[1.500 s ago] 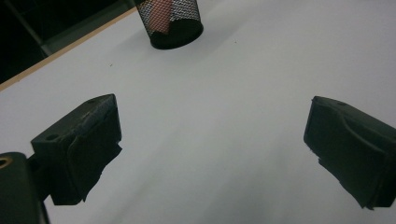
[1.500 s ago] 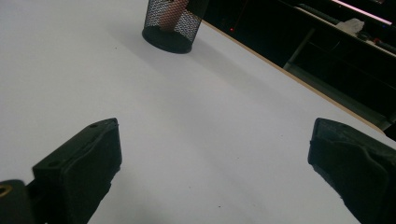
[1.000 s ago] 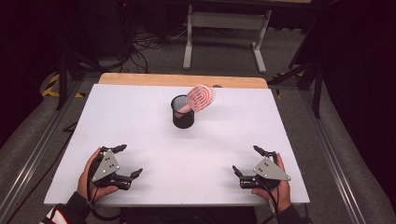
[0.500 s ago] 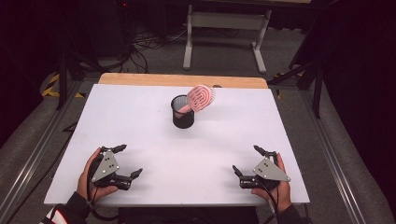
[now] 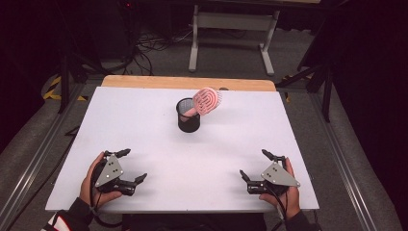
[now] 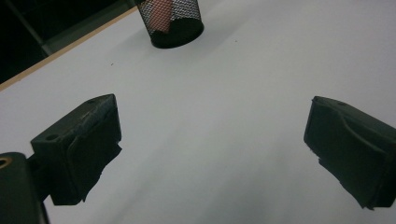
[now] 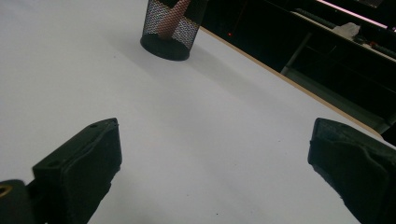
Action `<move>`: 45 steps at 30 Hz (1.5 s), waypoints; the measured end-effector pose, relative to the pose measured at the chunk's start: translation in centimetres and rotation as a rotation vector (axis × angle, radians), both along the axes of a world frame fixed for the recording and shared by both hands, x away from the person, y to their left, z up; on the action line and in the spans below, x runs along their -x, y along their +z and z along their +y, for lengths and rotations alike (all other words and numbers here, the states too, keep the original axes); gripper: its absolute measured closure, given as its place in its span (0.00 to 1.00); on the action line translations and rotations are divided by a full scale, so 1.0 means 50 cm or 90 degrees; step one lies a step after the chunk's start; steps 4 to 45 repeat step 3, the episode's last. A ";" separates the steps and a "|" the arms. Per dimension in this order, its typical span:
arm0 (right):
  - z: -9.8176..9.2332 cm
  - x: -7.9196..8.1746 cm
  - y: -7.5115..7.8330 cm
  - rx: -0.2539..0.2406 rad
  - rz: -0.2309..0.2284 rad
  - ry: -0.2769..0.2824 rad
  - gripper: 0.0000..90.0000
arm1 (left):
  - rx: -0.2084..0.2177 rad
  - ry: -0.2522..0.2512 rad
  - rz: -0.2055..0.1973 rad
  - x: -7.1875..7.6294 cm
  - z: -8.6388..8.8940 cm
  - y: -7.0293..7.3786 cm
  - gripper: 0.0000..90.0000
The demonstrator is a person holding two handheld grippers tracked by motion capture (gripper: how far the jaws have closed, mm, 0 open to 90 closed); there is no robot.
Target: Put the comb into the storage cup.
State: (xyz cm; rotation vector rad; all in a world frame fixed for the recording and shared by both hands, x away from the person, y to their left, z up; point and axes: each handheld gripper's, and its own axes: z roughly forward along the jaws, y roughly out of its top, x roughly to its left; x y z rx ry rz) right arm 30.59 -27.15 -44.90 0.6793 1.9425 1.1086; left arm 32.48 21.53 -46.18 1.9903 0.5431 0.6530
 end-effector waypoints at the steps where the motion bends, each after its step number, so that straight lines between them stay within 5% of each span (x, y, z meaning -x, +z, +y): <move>1: 0.000 0.000 0.000 0.000 0.000 -0.001 0.04 | 0.000 0.001 0.001 -0.001 -0.001 0.000 0.06; 45: -0.001 -0.001 0.000 -0.003 0.001 -0.002 0.04 | -0.002 0.003 0.002 -0.002 -0.001 0.000 0.06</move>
